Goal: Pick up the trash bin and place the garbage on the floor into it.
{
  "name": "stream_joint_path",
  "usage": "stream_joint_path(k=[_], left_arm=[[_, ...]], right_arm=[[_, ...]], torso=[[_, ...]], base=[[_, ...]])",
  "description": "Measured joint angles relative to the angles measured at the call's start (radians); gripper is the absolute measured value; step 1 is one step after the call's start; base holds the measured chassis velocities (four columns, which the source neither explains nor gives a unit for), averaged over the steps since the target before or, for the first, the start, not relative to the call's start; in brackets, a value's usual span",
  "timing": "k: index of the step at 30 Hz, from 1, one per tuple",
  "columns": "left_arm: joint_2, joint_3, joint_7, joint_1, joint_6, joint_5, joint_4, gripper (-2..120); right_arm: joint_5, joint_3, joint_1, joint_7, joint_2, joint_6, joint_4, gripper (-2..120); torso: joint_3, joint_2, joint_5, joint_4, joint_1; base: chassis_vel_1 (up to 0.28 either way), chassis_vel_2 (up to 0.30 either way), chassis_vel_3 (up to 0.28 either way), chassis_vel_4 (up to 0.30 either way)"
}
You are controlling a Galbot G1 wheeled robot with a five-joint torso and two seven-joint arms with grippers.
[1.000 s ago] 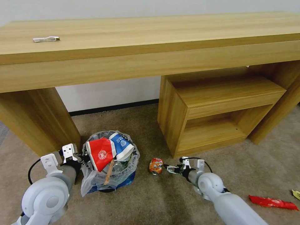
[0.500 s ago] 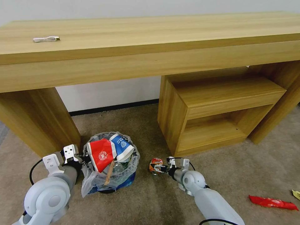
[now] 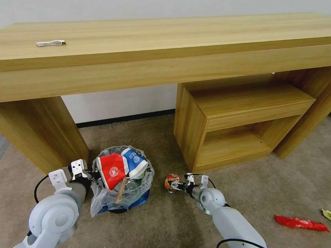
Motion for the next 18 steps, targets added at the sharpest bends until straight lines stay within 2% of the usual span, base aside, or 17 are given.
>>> stream_joint_path(k=[8,12,14,15,18], left_arm=[[0.000,-0.004,0.002,0.004,0.000,0.000,0.000,3],[0.000,-0.003,0.002,0.003,0.000,0.001,0.000,3],[-0.001,-0.001,0.003,0.003,0.000,0.003,0.000,3],[-0.001,-0.001,0.003,0.003,0.000,0.003,0.000,3],[-0.002,0.001,0.003,0.003,0.000,0.006,0.000,3]], right_arm=[[-0.034,0.005,0.027,-0.005,0.027,0.018,-0.064,99],[-0.043,0.006,0.033,-0.013,0.034,0.021,-0.077,94],[-0.057,0.007,0.035,-0.026,0.038,0.026,-0.088,83],[-0.057,0.007,0.035,-0.026,0.038,0.026,-0.088,83],[-0.077,0.007,0.040,-0.048,0.044,0.038,-0.103,71]], torso=[[0.000,0.000,-0.0001,0.0001,0.000],[0.000,0.000,-0.0001,0.0000,0.000],[0.000,0.000,0.0000,0.0000,0.000],[0.000,0.000,0.0000,0.0000,0.000],[0.000,0.000,0.0000,0.0000,0.000]], base=[[0.000,0.000,0.000,0.000],[0.000,0.000,0.000,0.000],[0.000,0.000,0.000,0.000],[0.000,0.000,0.000,0.000],[0.000,0.000,0.000,0.000]])
